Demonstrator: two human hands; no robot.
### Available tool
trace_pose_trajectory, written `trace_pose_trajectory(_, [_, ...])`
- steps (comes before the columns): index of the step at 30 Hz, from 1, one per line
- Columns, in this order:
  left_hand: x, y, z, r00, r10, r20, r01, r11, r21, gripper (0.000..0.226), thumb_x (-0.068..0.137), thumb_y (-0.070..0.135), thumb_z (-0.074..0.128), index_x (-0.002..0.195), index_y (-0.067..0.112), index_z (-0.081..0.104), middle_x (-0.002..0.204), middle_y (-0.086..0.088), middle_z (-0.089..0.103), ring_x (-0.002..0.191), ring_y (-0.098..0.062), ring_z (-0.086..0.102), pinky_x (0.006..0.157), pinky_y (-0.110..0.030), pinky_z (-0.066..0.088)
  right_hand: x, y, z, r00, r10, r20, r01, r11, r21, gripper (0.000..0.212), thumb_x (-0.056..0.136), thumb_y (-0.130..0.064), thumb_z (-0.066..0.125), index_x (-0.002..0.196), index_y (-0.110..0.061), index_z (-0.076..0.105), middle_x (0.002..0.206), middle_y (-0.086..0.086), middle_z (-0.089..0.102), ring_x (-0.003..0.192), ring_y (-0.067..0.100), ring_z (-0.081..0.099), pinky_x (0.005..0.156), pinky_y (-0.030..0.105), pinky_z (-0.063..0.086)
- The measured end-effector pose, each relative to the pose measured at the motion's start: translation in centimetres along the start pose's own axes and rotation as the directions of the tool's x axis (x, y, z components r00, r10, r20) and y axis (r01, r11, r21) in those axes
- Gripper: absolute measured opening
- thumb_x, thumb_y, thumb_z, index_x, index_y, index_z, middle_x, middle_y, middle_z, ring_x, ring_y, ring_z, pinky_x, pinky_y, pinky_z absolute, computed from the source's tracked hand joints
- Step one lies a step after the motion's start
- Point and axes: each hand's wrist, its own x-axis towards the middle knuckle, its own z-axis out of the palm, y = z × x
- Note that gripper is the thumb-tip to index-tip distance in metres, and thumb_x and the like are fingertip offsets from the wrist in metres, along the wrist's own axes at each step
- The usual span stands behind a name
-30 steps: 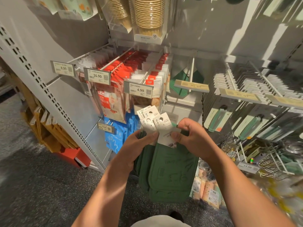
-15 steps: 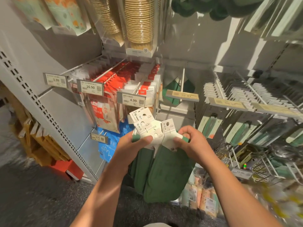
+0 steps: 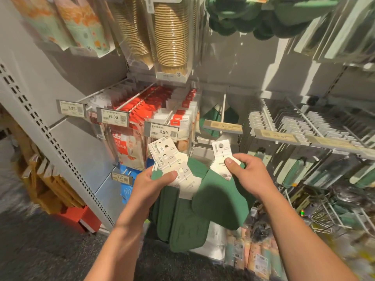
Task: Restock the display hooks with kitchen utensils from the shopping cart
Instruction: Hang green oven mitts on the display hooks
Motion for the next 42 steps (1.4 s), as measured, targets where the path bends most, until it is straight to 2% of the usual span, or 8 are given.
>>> trace_pose_trajectory(3, [0.1,0.3,0.0,1.0,0.003,-0.029,-0.003,1.0,0.0,0.019,0.088,0.01,0.079,0.106,0.016,0.078,0.1,0.002,0.081,0.095,-0.016,0.077,0.082,-0.032,0.056,0.8,-0.5,-0.5,0.998,-0.038,-0.049,0.032,0.992,-0.122,0.025,0.096,-0.04,0.069,0.112,-0.024,0.079,0.109,-0.008,0.077,0.102,0.015,0.069,0.086,0.029,0.047])
trace_pose_trajectory(6, [0.3,0.6,0.1,0.998,0.007,-0.06,-0.007,1.0,0.014,0.017,0.088,0.008,0.079,0.103,0.016,0.078,0.099,0.003,0.081,0.095,-0.016,0.077,0.086,-0.033,0.058,1.5,-0.7,-0.6,0.995,-0.032,-0.096,0.01,0.973,-0.232,0.043,0.084,-0.061,0.062,0.111,-0.031,0.078,0.108,-0.008,0.078,0.103,0.023,0.069,0.095,0.042,0.053])
trace_pose_trajectory(11, [-0.2,0.3,-0.1,0.998,0.052,-0.041,-0.05,0.997,0.059,0.023,0.087,0.007,0.08,0.108,0.017,0.078,0.104,0.004,0.081,0.102,-0.015,0.076,0.094,-0.036,0.056,2.6,-0.7,0.1,0.992,-0.039,-0.118,-0.002,0.945,-0.328,0.032,0.095,-0.047,0.066,0.12,-0.029,0.075,0.124,-0.002,0.074,0.117,0.03,0.064,0.106,0.046,0.045])
trace_pose_trajectory(15, [-0.6,0.3,-0.3,0.995,0.103,-0.014,-0.101,0.991,0.09,0.026,0.087,0.006,0.08,0.11,0.018,0.077,0.105,0.009,0.08,0.1,-0.008,0.075,0.088,-0.028,0.057,2.5,-0.8,0.9,0.986,-0.033,-0.162,-0.026,0.938,-0.347,0.034,0.097,-0.045,0.065,0.124,-0.026,0.074,0.127,0.003,0.072,0.123,0.033,0.058,0.11,0.044,0.039])
trace_pose_trajectory(17, [-0.7,0.5,-0.5,0.992,0.124,-0.015,-0.122,0.988,0.09,0.027,0.087,0.005,0.079,0.11,0.019,0.077,0.104,0.01,0.08,0.101,-0.007,0.075,0.085,-0.024,0.058,2.6,-0.5,1.1,0.981,-0.03,-0.193,-0.032,0.95,-0.31,0.034,0.096,-0.049,0.064,0.121,-0.027,0.075,0.122,0.003,0.074,0.12,0.034,0.059,0.108,0.046,0.042])
trace_pose_trajectory(22, [-1.3,2.1,-1.7,0.986,0.168,0.004,-0.167,0.978,0.128,0.032,0.086,0.002,0.079,0.114,0.019,0.076,0.107,0.006,0.08,0.104,-0.013,0.075,0.093,-0.035,0.056,2.9,-0.5,1.8,0.97,-0.026,-0.242,-0.052,0.95,-0.308,0.037,0.095,-0.052,0.062,0.12,-0.028,0.075,0.117,0.005,0.076,0.114,0.036,0.063,0.103,0.051,0.047])
trace_pose_trajectory(32, [-2.3,4.3,-3.9,0.99,0.138,-0.032,-0.13,0.976,0.176,0.03,0.084,0.008,0.083,0.111,0.021,0.078,0.103,0.004,0.081,0.095,-0.016,0.078,0.088,-0.034,0.056,3.0,-0.8,3.0,0.954,-0.085,-0.287,-0.024,0.934,-0.356,0.036,0.101,-0.047,0.056,0.122,-0.024,0.073,0.112,0.007,0.076,0.105,0.036,0.066,0.082,0.04,0.052])
trace_pose_trajectory(42, [-1.9,5.7,-3.9,0.987,0.157,-0.044,-0.149,0.977,0.15,0.029,0.082,0.004,0.083,0.106,0.02,0.077,0.095,0.003,0.081,0.085,-0.016,0.079,0.063,-0.018,0.058,5.8,-1.6,3.2,0.962,0.056,-0.268,-0.165,0.9,-0.404,0.033,0.1,-0.041,0.058,0.113,-0.016,0.074,0.106,0.017,0.074,0.103,0.041,0.066,0.078,0.039,0.049])
